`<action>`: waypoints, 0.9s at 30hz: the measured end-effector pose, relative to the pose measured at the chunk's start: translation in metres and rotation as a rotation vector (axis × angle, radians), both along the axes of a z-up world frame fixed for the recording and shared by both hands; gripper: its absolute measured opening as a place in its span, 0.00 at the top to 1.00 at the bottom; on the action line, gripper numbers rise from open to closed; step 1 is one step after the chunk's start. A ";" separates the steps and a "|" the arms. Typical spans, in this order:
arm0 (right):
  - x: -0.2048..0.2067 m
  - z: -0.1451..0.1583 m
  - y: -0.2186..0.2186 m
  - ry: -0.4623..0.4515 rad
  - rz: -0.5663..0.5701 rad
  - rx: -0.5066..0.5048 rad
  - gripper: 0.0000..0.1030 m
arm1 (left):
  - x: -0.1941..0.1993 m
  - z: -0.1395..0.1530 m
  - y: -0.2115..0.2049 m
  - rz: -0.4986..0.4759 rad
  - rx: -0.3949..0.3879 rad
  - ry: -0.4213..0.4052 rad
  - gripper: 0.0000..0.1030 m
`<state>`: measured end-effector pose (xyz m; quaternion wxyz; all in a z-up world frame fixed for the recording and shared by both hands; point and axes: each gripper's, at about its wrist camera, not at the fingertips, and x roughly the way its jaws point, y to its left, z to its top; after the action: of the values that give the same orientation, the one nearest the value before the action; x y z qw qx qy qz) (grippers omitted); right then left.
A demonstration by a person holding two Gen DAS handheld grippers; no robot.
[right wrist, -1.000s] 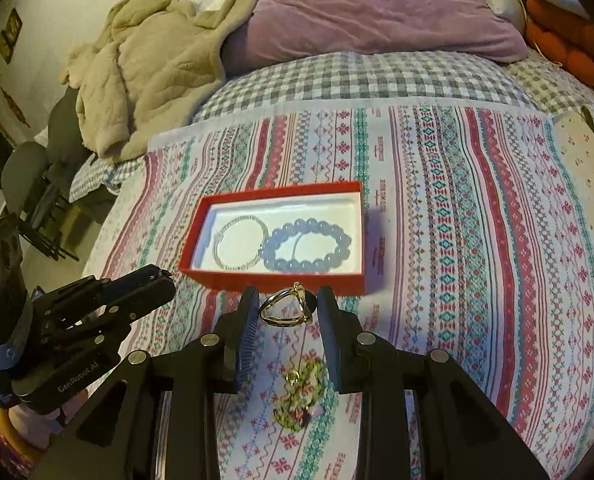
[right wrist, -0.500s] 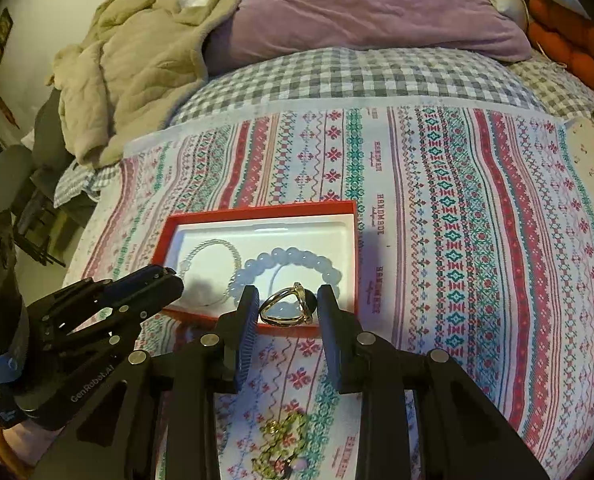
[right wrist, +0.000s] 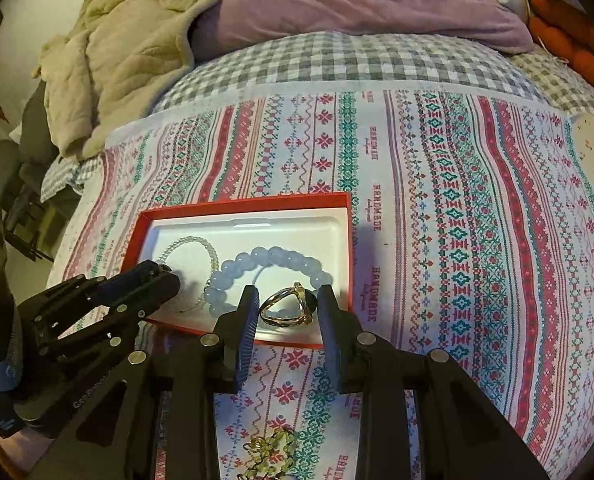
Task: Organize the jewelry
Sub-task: 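Lower the black charm and gold ring into the red box and release both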
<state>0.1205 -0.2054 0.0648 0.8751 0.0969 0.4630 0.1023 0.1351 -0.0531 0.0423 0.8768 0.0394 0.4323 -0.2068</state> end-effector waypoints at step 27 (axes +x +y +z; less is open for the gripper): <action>-0.051 0.039 -0.006 -0.053 0.012 -0.057 0.45 | -0.053 0.029 0.008 -0.066 0.004 0.000 0.14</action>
<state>0.0695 -0.2114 0.1038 0.8888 0.0664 0.4431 0.0968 0.0817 -0.0451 0.0709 0.8693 0.0554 0.4313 -0.2349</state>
